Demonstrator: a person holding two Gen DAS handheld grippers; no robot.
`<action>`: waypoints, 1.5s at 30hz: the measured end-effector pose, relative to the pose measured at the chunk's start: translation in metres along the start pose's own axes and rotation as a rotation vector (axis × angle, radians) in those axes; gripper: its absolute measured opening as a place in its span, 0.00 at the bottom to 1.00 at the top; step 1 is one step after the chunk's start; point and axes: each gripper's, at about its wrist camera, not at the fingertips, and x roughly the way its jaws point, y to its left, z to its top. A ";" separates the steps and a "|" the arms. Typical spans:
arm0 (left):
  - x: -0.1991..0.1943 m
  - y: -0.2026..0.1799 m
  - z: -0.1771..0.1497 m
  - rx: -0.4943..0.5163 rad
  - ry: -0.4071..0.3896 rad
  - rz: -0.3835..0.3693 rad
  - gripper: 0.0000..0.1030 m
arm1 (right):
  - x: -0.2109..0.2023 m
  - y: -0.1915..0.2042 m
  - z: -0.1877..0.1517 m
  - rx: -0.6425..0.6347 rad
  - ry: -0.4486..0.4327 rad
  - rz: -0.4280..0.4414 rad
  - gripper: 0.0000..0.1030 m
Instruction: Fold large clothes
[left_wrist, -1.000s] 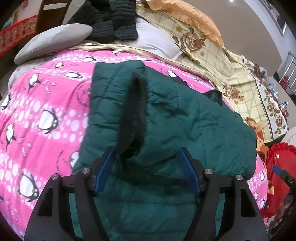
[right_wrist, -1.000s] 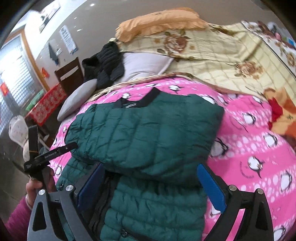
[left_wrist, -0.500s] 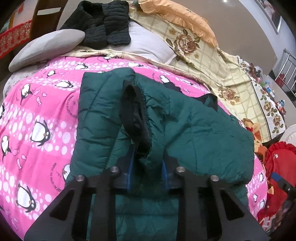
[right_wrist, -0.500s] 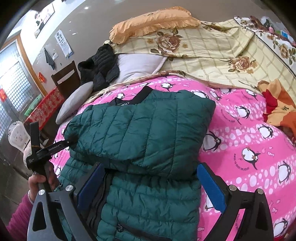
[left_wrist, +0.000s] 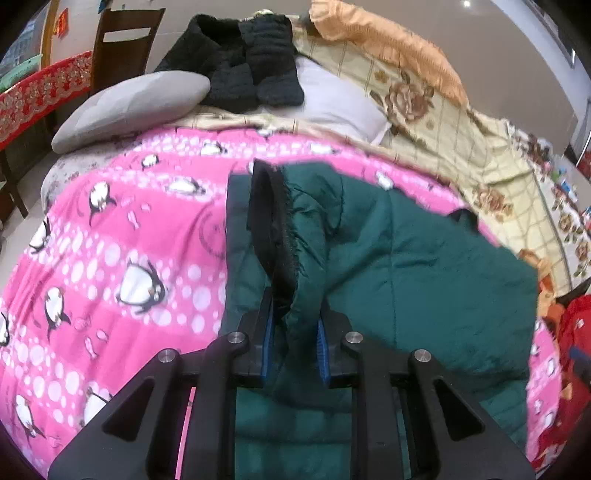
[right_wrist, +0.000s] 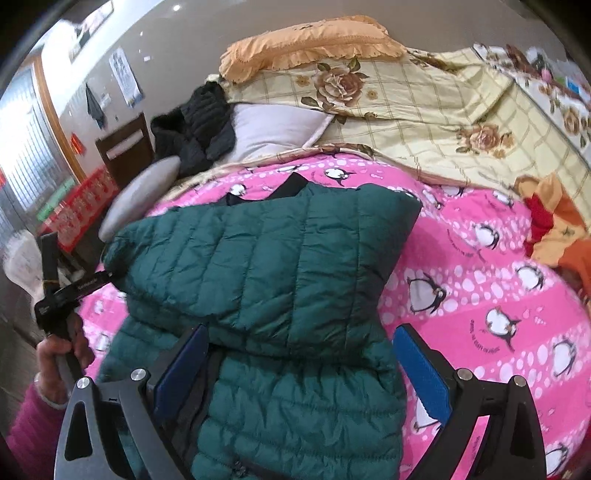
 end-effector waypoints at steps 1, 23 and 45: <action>0.001 -0.002 -0.004 0.011 0.001 -0.004 0.18 | 0.004 0.006 0.002 -0.032 -0.003 -0.034 0.96; -0.035 -0.033 0.003 0.106 -0.103 0.022 0.40 | 0.129 0.015 0.026 -0.102 0.109 -0.188 0.73; 0.025 -0.043 -0.010 0.207 -0.046 0.144 0.43 | 0.113 0.045 0.024 -0.071 0.116 -0.045 0.74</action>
